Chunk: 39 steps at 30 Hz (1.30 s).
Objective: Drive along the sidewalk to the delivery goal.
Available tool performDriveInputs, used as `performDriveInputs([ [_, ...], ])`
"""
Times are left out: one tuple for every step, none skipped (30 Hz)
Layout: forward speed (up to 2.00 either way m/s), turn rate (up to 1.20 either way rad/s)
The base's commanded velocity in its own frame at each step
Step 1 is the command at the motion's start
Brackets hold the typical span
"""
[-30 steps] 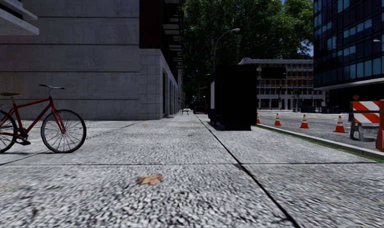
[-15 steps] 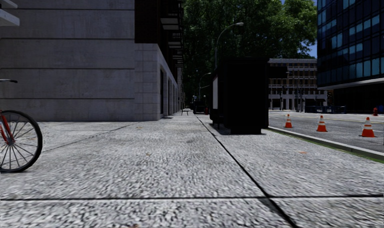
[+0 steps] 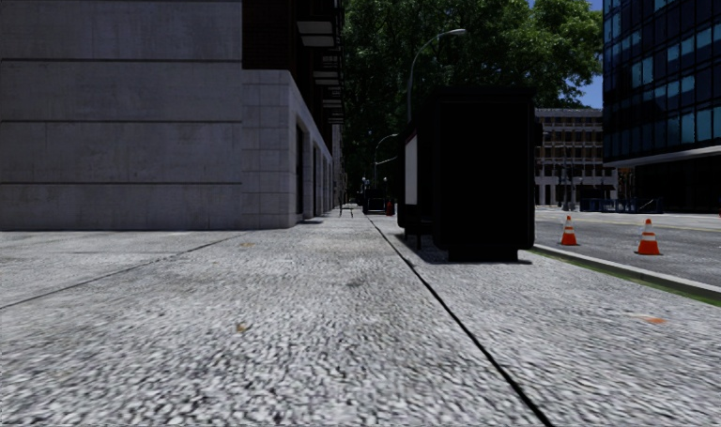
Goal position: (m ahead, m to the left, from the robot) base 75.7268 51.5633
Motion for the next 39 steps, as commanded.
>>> performDriveInputs([
  [2.00, 0.00],
  [2.00, 0.00],
  [2.00, 0.00],
  [2.00, 0.00],
  [2.00, 0.00],
  [2.00, 0.00],
  [2.00, 0.00],
  [2.00, 0.00],
  [2.00, 0.00],
  [2.00, 0.00],
  [2.00, 0.00],
  [2.00, 0.00],
  [2.00, 0.00],
  [2.00, 0.00],
  [2.00, 0.00],
  [2.00, 0.00],
  [2.00, 0.00],
  [2.00, 0.00],
  [2.00, 0.00],
  [2.00, 0.00],
  [2.00, 0.00],
  [2.00, 0.00],
  [2.00, 0.00],
  [2.00, 0.00],
  [2.00, 0.00],
  [2.00, 0.00],
  [2.00, 0.00],
  [2.00, 0.00],
  [2.00, 0.00],
  [2.00, 0.00],
  [2.00, 0.00],
  [2.00, 0.00],
  [2.00, 0.00],
  [2.00, 0.00],
  [2.00, 0.00],
  [2.00, 0.00],
  [2.00, 0.00],
  [2.00, 0.00],
  [2.00, 0.00],
])
